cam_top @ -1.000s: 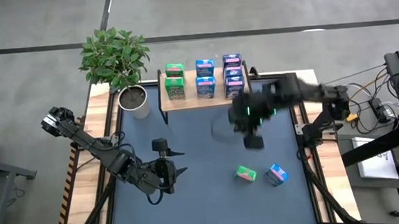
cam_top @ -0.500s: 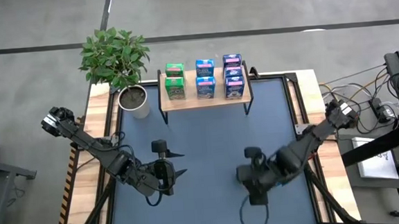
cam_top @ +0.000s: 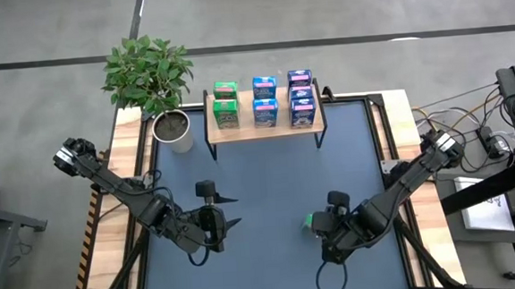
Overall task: Stack cereal on shelf
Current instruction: Put the green cereal box on the shelf
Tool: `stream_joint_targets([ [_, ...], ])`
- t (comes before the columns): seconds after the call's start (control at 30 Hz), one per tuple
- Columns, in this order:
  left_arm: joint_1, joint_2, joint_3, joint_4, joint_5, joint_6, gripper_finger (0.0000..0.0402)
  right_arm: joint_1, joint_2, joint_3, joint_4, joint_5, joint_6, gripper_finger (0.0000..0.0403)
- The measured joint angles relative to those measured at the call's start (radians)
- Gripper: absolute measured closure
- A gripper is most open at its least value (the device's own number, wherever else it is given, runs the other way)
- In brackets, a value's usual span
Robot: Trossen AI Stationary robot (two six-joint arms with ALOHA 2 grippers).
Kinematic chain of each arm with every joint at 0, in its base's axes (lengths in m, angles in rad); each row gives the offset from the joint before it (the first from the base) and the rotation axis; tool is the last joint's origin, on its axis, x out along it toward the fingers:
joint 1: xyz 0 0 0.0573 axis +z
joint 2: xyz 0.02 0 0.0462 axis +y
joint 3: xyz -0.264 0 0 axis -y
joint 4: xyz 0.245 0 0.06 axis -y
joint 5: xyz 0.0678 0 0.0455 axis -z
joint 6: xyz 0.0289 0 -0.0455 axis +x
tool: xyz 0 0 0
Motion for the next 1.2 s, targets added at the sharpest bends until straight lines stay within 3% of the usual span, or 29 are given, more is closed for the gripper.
stream_joint_targets([
  [0.23,0.000,0.000,0.000,0.000,0.000,-0.001,0.0171,0.000,0.000,-0.095,0.027,0.010,0.096,0.0128],
  [0.4,0.000,0.000,0.000,0.000,0.000,0.003,0.0171,0.000,0.000,-0.163,0.073,0.011,0.102,0.0098],
  [0.53,0.000,0.000,0.000,0.000,0.000,0.003,0.0171,0.000,0.000,-0.169,0.083,0.011,0.096,0.0126],
  [0.9,0.000,0.000,0.000,-0.036,-0.009,0.095,0.0171,-0.001,-0.001,-0.158,0.176,0.011,0.034,0.0253],
  [1.2,0.000,-0.038,-0.004,-0.102,-0.010,0.113,0.0171,-0.060,-0.010,-0.064,0.190,0.011,-0.102,0.0293],
])
